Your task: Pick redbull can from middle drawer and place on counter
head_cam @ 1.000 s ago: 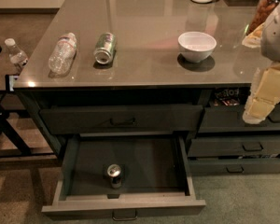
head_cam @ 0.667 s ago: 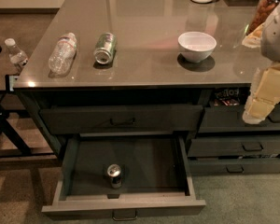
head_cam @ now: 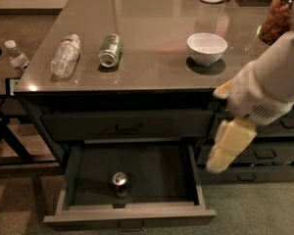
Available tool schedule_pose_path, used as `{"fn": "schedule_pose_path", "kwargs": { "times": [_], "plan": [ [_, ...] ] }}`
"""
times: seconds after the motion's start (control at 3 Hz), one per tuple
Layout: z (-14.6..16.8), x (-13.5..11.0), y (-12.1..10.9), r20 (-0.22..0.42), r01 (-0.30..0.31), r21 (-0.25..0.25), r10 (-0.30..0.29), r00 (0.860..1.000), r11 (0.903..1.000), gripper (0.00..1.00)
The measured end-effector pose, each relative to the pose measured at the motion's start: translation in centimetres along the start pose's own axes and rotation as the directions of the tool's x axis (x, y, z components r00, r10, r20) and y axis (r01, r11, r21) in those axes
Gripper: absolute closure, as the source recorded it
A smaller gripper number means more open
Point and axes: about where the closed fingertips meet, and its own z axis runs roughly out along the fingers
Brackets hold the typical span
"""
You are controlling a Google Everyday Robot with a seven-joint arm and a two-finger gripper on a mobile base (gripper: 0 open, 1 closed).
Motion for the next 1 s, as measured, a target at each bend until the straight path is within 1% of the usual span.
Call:
{"fn": "schedule_pose_path", "kwargs": {
  "times": [0.33, 1.0],
  "plan": [
    [5.32, -1.88, 2.68, 0.064, -0.022, -0.111, 0.029, 0.998, 0.9936, 0.0],
    [5.35, -1.95, 2.92, 0.064, -0.021, -0.112, 0.028, 0.998, 0.9935, 0.0]
  ]
}}
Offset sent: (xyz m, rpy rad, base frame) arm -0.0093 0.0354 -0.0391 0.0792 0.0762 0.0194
